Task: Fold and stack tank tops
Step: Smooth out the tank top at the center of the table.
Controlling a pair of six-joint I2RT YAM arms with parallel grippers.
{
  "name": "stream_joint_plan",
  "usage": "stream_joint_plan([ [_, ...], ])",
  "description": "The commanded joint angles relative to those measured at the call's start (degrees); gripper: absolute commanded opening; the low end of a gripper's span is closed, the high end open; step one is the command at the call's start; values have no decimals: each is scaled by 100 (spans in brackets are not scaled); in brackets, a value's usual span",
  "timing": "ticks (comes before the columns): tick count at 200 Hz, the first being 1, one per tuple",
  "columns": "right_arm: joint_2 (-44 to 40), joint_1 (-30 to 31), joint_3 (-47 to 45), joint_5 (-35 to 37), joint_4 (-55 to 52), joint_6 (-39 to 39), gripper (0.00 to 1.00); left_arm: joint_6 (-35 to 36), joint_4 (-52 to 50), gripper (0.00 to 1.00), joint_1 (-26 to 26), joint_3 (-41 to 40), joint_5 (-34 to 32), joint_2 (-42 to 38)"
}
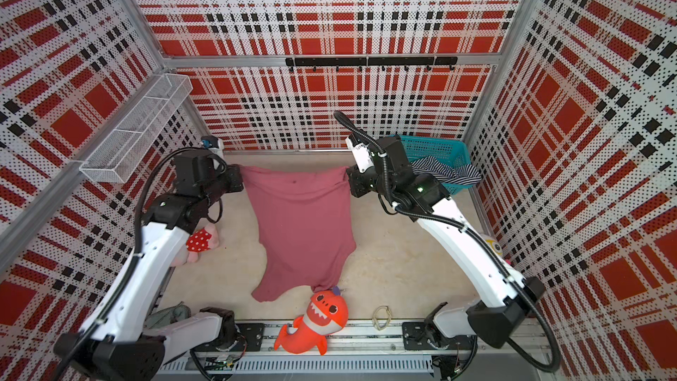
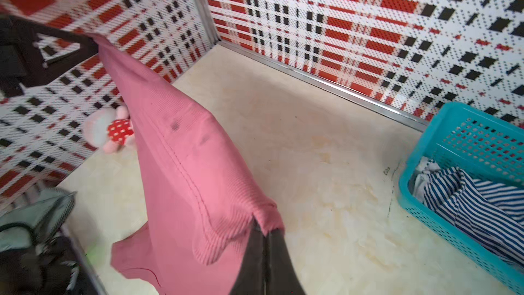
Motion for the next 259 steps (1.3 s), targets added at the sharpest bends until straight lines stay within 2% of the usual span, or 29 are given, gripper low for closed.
stream_joint_plan([
  [1, 522, -311, -213, 92, 810, 343, 0, -136, 1225, 0, 109, -219, 469, 522],
  [20, 1298, -501, -201, 95, 1265, 453, 0, -174, 1716, 0, 135, -199, 549, 1397],
  [36, 1992, -652, 28, 52, 1554, 558, 0, -169, 2010, 0, 169, 136, 619, 2269],
  [86, 3579, -1093, 888, -53, 2782, 989, 0, -25, 2354, 0, 155, 2508, 647, 4995],
  [88, 3607, -1107, 911, -61, 2836, 996, 1, -22, 2357, 4, 157, 2613, 640, 5095],
  [92, 3686, -1147, 940, -91, 2950, 1028, 9, -33, 2339, 16, 159, 2806, 661, 5263],
  [101, 3797, -1207, 1016, -130, 3137, 1061, 27, -35, 2247, 54, 181, 3265, 703, 5546],
  [108, 3819, -1223, 1065, -89, 3174, 1033, 41, -44, 2177, 73, 186, 3507, 704, 5649],
  [119, 3762, -1213, 1106, -3, 3077, 916, 56, -25, 2097, 90, 184, 3698, 628, 5614],
  [131, 3560, -1200, 1017, 9, 2906, 838, 63, 9, 2039, 99, 179, 3607, 479, 5362],
  [141, 3309, -1183, 710, -4, 2859, 818, 68, 0, 2034, 100, 181, 3343, 328, 5043],
  [160, 2800, -1103, -15, -205, 2681, 789, 66, -184, 2031, 99, 157, 2209, 211, 4208],
  [190, 2200, -817, -1471, -576, 2689, 685, 51, -1027, 3412, 88, -77, -951, 560, 2549],
  [209, 2097, -677, -2144, -682, 2872, 763, 38, -1725, 4260, 77, -46, -2181, 808, 2166],
  [225, 2140, -541, -2510, -728, 3160, 842, 33, -2075, 4870, 68, -30, -2624, 808, 2258],
  [251, 2427, -312, -2719, -626, 3438, 941, 30, -2403, 5330, 60, -80, -2668, 881, 2870],
  [259, 2473, -246, -2825, -592, 3599, 984, 26, -2464, 5418, 59, -130, -2621, 904, 3034],
])
